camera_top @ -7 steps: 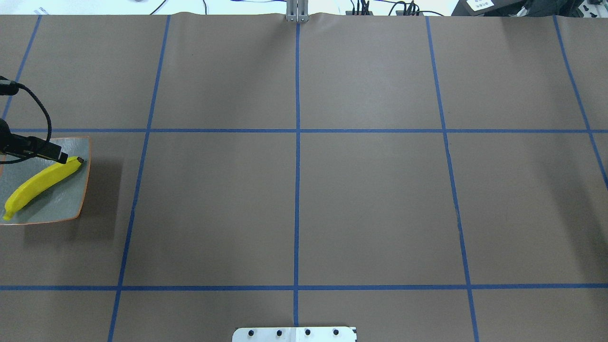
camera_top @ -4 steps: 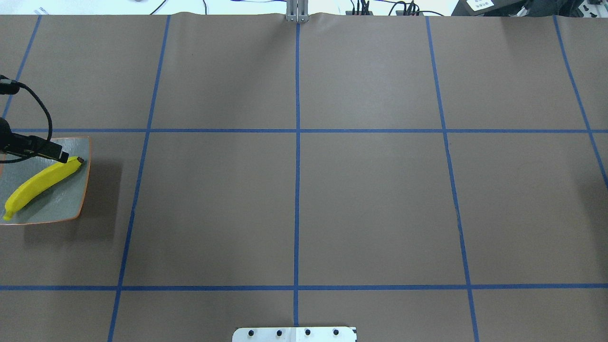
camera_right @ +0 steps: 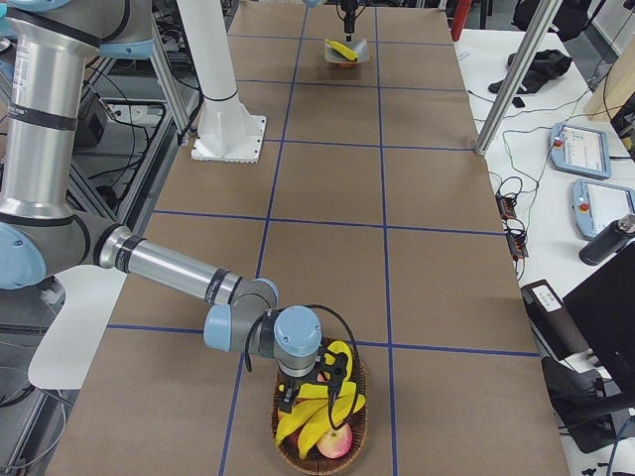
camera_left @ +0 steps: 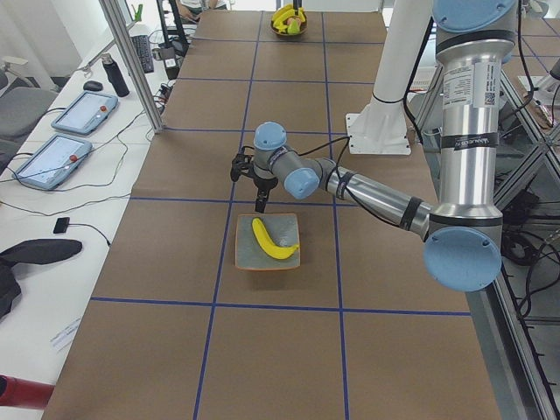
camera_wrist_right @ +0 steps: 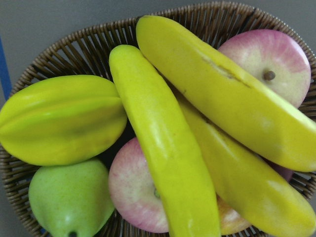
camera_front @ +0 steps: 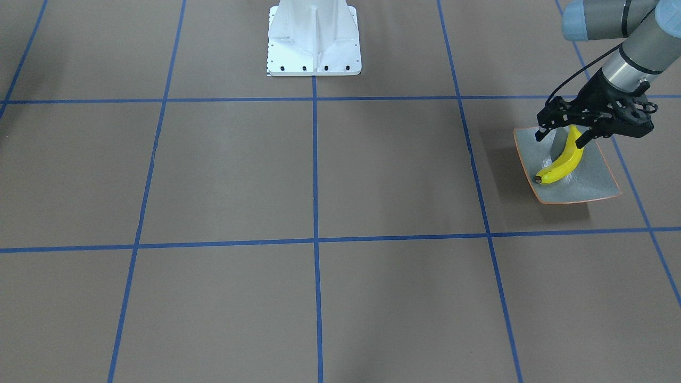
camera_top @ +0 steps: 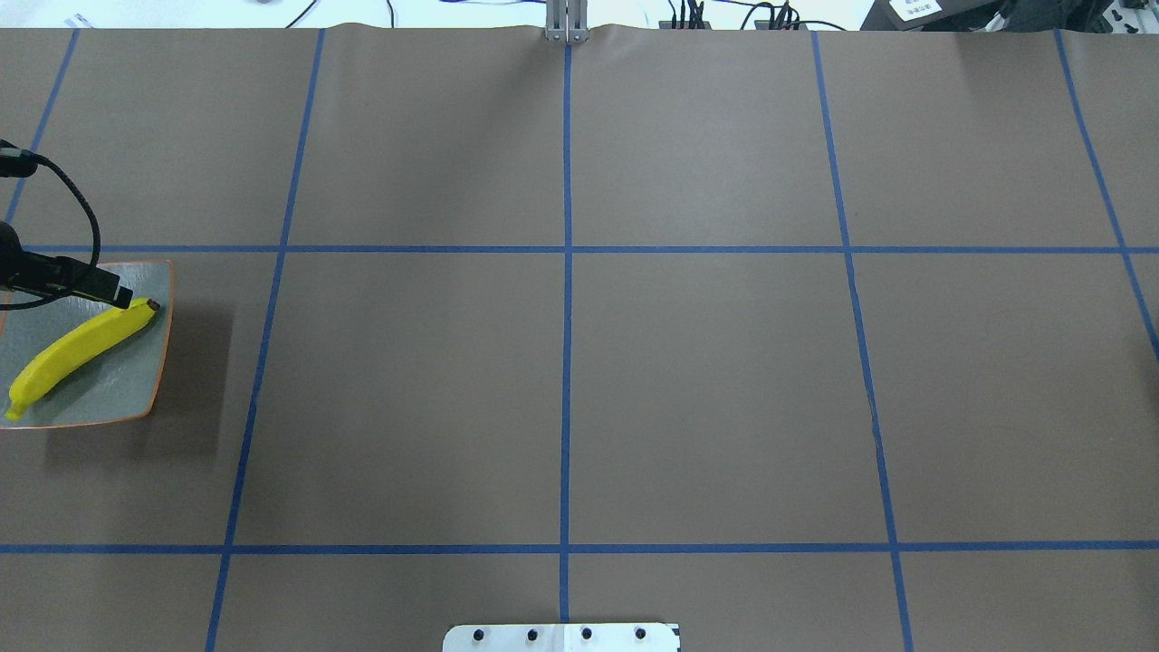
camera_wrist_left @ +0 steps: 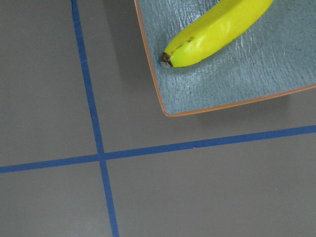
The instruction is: Transfer all bananas from basket to plate
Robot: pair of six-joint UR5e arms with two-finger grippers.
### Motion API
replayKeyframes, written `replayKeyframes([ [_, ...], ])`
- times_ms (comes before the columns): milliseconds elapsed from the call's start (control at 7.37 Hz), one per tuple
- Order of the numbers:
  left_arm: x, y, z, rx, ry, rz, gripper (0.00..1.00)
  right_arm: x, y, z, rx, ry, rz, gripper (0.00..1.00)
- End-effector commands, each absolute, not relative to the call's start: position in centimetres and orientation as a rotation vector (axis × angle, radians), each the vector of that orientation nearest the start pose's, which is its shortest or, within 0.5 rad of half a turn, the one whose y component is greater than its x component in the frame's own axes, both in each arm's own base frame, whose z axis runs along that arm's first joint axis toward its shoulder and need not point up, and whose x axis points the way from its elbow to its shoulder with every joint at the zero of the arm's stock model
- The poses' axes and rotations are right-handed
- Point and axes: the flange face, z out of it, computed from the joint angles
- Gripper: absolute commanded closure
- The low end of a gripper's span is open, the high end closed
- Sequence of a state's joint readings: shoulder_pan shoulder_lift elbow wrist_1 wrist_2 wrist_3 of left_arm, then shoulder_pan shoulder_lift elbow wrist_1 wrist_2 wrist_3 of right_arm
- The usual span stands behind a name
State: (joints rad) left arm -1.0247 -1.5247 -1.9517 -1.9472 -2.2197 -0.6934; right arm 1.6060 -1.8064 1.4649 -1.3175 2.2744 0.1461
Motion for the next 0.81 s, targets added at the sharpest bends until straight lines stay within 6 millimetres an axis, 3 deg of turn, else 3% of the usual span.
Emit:
replayKeyframes([
  [0,18.48,-44.62,45.05,0.202,0.904,0.094,0.0,8.1,-35.87,79.92,-0.133,-0.706,0.21,0.06],
  [543,18.11,-44.29,44.8,0.208,0.906,0.094,0.0,7.91,-35.82,80.21,-0.143,-0.73,0.214,0.17],
  [679,18.0,-44.11,44.71,0.209,0.907,0.095,0.0,7.91,-35.78,80.28,-0.144,-0.73,0.214,0.28],
])
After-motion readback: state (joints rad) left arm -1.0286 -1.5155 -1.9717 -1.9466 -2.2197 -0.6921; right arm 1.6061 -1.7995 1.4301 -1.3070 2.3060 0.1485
